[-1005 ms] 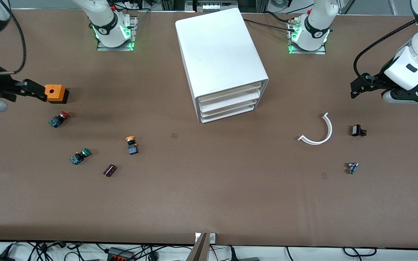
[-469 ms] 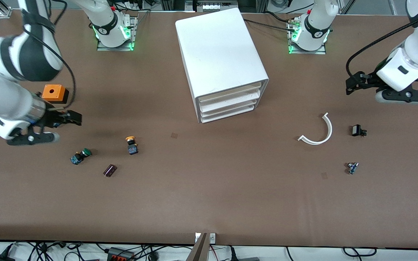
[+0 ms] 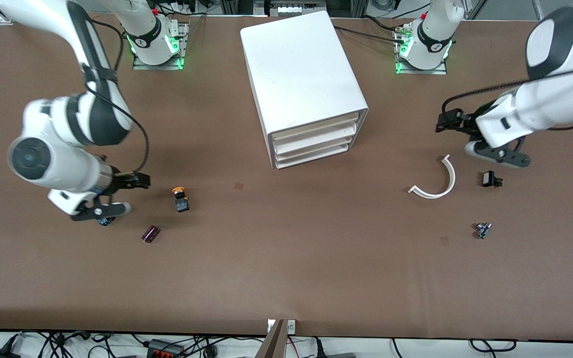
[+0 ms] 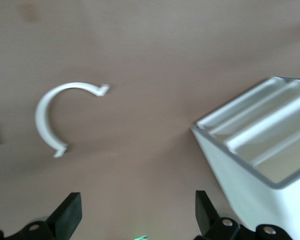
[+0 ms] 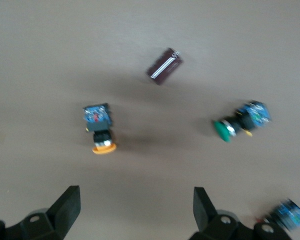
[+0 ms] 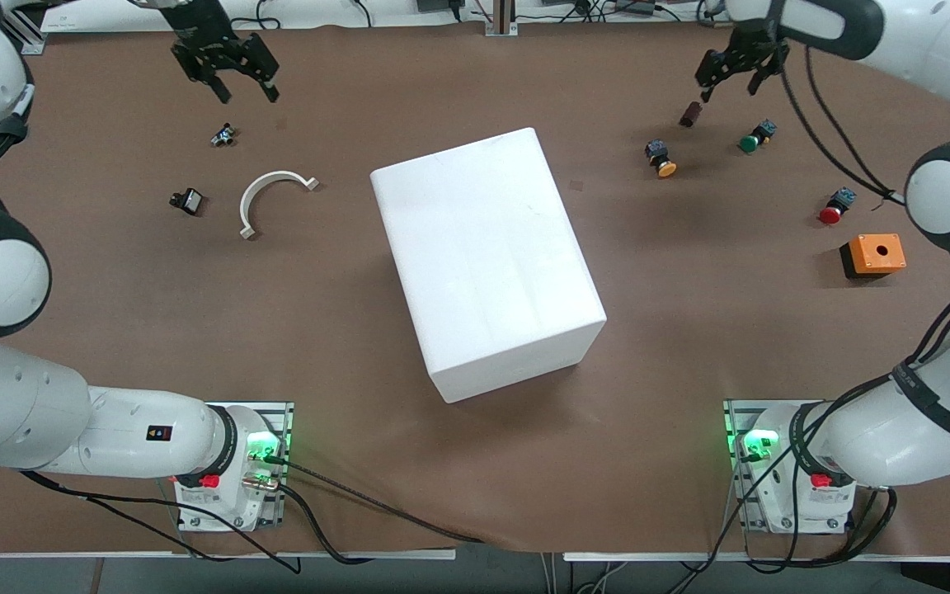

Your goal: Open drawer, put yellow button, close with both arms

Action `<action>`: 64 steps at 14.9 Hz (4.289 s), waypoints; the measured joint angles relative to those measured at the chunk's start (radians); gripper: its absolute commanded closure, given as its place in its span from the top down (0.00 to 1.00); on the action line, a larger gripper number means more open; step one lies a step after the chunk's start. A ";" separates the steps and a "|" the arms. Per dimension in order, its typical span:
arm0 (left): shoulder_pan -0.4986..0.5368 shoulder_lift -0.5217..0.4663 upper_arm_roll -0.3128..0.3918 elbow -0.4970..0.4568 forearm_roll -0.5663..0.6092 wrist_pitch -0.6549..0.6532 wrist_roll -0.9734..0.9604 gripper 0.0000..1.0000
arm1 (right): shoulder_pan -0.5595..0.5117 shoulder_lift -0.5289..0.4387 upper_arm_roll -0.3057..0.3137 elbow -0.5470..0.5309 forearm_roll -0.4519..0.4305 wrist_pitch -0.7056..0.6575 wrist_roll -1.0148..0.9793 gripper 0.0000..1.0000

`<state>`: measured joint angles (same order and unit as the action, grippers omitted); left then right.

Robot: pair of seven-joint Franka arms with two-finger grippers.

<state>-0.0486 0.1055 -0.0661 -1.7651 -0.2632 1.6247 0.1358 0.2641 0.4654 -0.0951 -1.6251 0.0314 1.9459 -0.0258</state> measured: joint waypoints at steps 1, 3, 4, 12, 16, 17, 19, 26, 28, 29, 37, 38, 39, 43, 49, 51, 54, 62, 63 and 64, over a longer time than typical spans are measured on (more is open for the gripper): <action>-0.001 0.024 0.000 0.003 -0.052 -0.001 0.013 1.00 | 0.016 0.029 0.000 0.000 0.000 0.023 0.001 1.00; -0.010 0.073 -0.001 0.005 -0.159 -0.017 0.026 1.00 | 0.041 0.090 0.001 -0.001 0.000 0.082 0.007 1.00; -0.014 0.096 -0.001 0.006 -0.213 -0.031 0.039 1.00 | 0.047 0.117 0.001 -0.001 0.000 0.110 0.008 1.00; -0.042 0.307 -0.030 0.008 -0.540 -0.114 0.351 1.00 | 0.072 0.211 0.006 0.000 0.017 0.195 0.008 1.00; -0.045 0.395 -0.052 0.000 -0.719 -0.121 0.468 0.87 | 0.075 0.243 0.012 0.000 0.026 0.227 0.010 1.00; -0.045 0.406 -0.057 -0.002 -0.735 -0.123 0.505 0.77 | 0.075 0.252 0.013 0.000 0.026 0.233 0.017 1.00; -0.045 0.417 -0.064 -0.005 -0.744 -0.124 0.571 0.70 | 0.075 0.262 0.017 0.002 0.026 0.240 0.023 1.00; -0.041 0.439 -0.065 -0.062 -0.800 -0.168 0.796 0.50 | 0.075 0.270 0.029 0.002 0.026 0.241 0.027 0.46; -0.043 0.449 -0.066 -0.096 -0.829 -0.171 0.834 0.40 | 0.075 0.273 0.029 0.003 0.026 0.242 0.027 0.21; -0.043 0.451 -0.067 -0.106 -0.836 -0.171 0.842 0.32 | 0.075 0.273 0.029 0.005 0.026 0.242 0.027 0.11; -0.043 0.464 -0.069 -0.112 -0.843 -0.171 0.852 0.02 | 0.074 0.271 0.029 0.124 0.026 0.203 0.027 0.00; -0.043 0.466 -0.069 -0.109 -0.844 -0.171 0.852 0.02 | 0.074 0.270 0.029 0.158 0.026 0.169 0.027 0.00; -0.043 0.469 -0.069 -0.101 -0.844 -0.170 0.852 0.02 | 0.074 0.266 0.029 0.195 0.026 0.124 0.027 0.00; -0.033 0.516 -0.058 -0.016 -0.844 -0.170 0.846 0.03 | 0.071 0.245 0.027 0.364 0.026 -0.087 0.027 0.00; -0.026 0.601 -0.037 0.162 -0.835 -0.132 0.756 0.04 | 0.075 0.195 0.046 0.471 0.027 -0.163 0.025 0.00; -0.025 0.602 -0.037 0.182 -0.833 -0.090 0.749 0.06 | 0.077 0.170 0.087 0.478 0.027 -0.163 0.025 0.00; -0.025 0.602 -0.037 0.189 -0.833 -0.070 0.749 1.00 | 0.082 0.148 0.165 0.505 0.028 -0.163 0.058 0.00; 0.006 0.588 -0.029 0.291 -0.712 -0.023 0.509 1.00 | 0.228 0.149 0.279 0.553 0.028 -0.101 0.433 0.00; 0.014 0.577 -0.029 0.319 -0.672 -0.052 0.446 1.00 | 0.259 0.155 0.279 0.553 0.027 -0.078 0.473 0.00; 0.019 0.562 -0.029 0.344 -0.633 -0.081 0.380 1.00 | 0.285 0.162 0.279 0.553 0.026 -0.057 0.503 0.00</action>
<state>-0.0297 0.6672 -0.0953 -1.4211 -0.8960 1.5437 0.5155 0.5492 0.6275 0.1836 -1.0721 0.0574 1.8893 0.4776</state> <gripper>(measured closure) 0.000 0.586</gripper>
